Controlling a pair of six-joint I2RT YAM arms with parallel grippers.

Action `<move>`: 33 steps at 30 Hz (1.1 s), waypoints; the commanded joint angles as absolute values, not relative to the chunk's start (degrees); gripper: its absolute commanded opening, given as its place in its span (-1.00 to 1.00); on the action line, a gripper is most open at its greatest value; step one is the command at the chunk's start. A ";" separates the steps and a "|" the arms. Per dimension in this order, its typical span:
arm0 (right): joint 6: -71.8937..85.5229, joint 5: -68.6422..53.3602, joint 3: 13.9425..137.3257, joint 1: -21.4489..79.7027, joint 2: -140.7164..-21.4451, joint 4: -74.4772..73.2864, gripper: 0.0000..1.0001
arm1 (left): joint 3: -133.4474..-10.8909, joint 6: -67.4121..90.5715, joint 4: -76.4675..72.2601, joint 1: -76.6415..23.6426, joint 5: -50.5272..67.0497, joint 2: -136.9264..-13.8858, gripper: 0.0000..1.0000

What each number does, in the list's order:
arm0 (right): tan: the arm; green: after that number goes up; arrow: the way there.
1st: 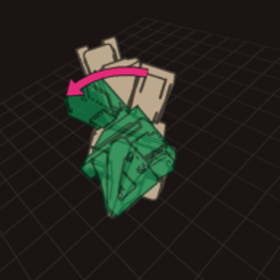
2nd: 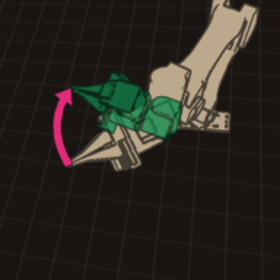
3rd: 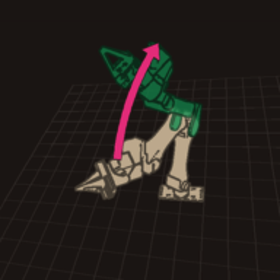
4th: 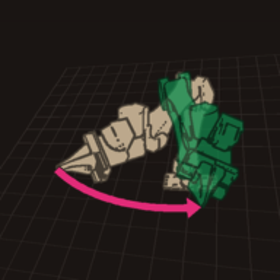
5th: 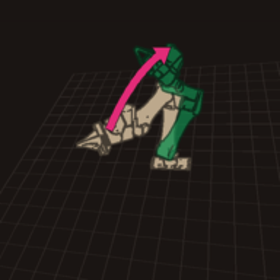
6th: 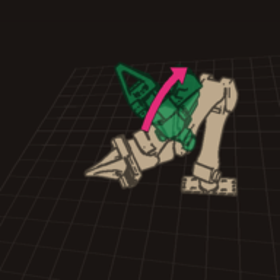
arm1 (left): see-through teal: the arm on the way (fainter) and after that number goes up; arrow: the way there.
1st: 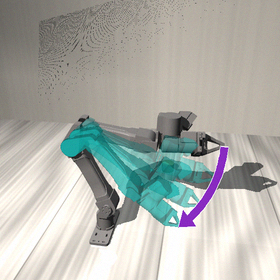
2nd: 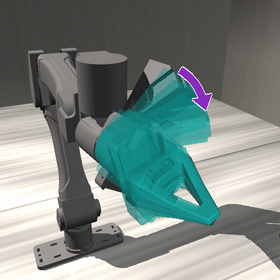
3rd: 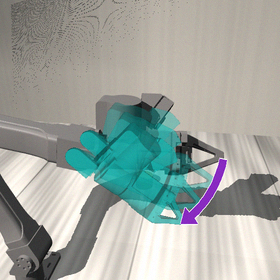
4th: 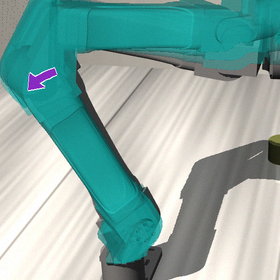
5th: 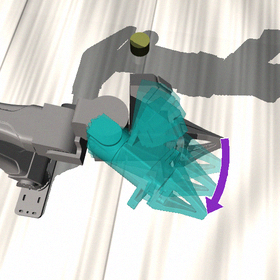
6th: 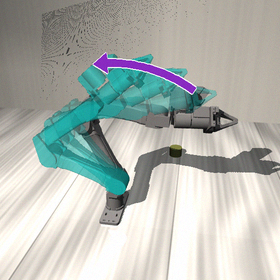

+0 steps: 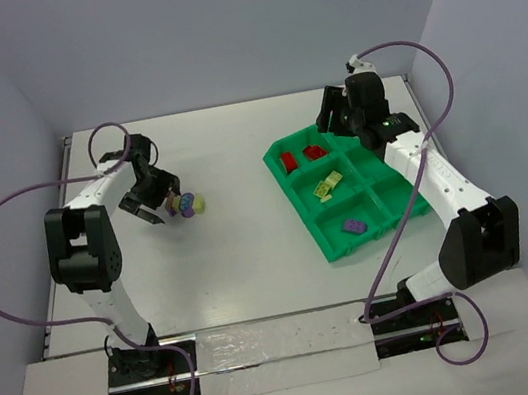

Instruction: Sort the legos into containers by color

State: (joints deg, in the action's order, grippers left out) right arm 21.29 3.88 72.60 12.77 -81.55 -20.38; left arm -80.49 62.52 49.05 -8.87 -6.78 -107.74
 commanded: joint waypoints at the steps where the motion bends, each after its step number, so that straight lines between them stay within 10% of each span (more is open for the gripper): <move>1: 20.39 4.48 73.39 13.45 -79.01 -20.22 0.37 | -84.63 66.79 48.16 -7.83 -0.93 -110.52 0.89; 33: 21.09 4.90 73.15 15.82 -79.83 -20.83 0.37 | -89.53 72.25 47.99 -5.01 1.80 -119.24 0.77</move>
